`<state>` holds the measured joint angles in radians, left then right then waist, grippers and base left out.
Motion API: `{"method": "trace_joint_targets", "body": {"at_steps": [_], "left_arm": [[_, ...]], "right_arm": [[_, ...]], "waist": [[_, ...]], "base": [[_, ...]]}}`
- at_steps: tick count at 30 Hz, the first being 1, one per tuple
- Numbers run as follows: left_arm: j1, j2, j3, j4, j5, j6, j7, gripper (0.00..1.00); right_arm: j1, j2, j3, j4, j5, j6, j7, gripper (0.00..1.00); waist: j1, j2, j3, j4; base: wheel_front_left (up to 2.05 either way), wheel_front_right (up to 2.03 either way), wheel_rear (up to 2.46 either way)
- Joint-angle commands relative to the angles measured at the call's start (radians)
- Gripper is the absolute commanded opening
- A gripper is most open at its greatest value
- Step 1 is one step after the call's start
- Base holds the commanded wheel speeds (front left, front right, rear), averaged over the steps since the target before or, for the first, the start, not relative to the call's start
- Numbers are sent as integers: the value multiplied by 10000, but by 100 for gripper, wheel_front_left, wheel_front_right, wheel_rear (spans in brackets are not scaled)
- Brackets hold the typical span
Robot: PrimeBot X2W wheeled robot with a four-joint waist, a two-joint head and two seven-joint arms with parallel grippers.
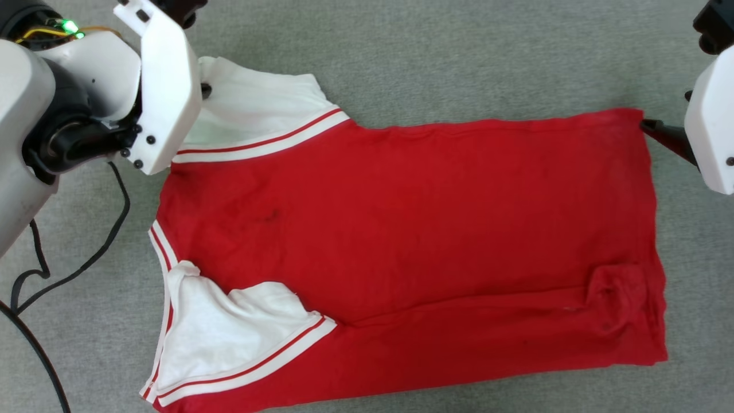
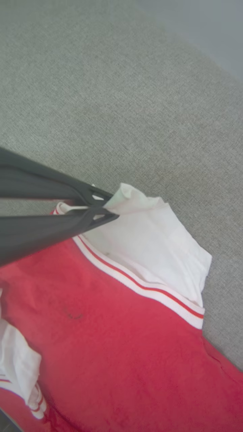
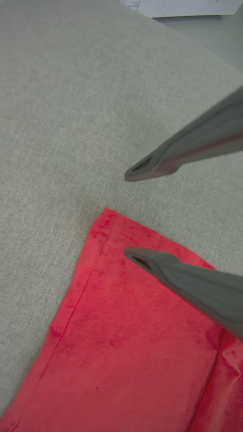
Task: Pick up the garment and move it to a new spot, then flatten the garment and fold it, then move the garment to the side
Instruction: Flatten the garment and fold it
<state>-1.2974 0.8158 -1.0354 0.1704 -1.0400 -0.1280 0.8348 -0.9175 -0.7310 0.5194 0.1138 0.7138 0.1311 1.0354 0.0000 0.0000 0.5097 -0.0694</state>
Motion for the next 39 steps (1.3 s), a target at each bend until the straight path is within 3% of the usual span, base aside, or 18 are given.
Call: {"method": "trace_joint_targets", "body": {"at_steps": [1, 5, 13, 14, 15, 22, 29, 39], "left_arm": [[-133, -19, -29, -75, 12, -14, -41, 0], [-293, -51, -172, -310, 6, -15, -187, 0], [-386, 68, -558, -527, -18, -11, -695, 0], [-355, 95, -634, -541, -25, -11, -784, 0], [-314, 97, -687, -546, -63, -12, -892, 0], [-44, 219, -1038, -626, -237, -12, -1703, 0], [908, 601, -1251, -1044, -525, -3, -2661, 0], [3058, 1413, -1803, -2208, -786, 605, -3569, 0]], "right_arm": [[-177, 129, 24, 130, 69, -7, 60, 100], [-316, 473, 367, 875, -80, -7, 255, 100], [699, 1276, 1741, 2224, 77, 11, -340, 100], [711, 1250, 1804, 2296, 141, 13, -492, 80], [680, 1172, 1843, 2353, 176, 11, -613, 0], [210, 592, 1660, 2202, 354, -4, -2409, 0], [960, -94, 2191, 1836, 731, -6, -3882, 0], [2747, -906, 2614, 1164, 1250, -6, -5419, 0]], "waist": [[0, 0, 163, 147], [0, 0, 391, 335], [0, 0, 524, 413], [0, 0, 474, 410], [0, 0, 408, 421], [0, 0, -454, 519], [0, 0, -1705, 649], [0, 0, -3174, 791]], "base": [[0, 0, 0], [0, 0, 0], [0, 0, 0], [0, 0, 0], [0, 0, 0], [0, 0, 0], [0, 0, 0], [0, 0, 0]]}}
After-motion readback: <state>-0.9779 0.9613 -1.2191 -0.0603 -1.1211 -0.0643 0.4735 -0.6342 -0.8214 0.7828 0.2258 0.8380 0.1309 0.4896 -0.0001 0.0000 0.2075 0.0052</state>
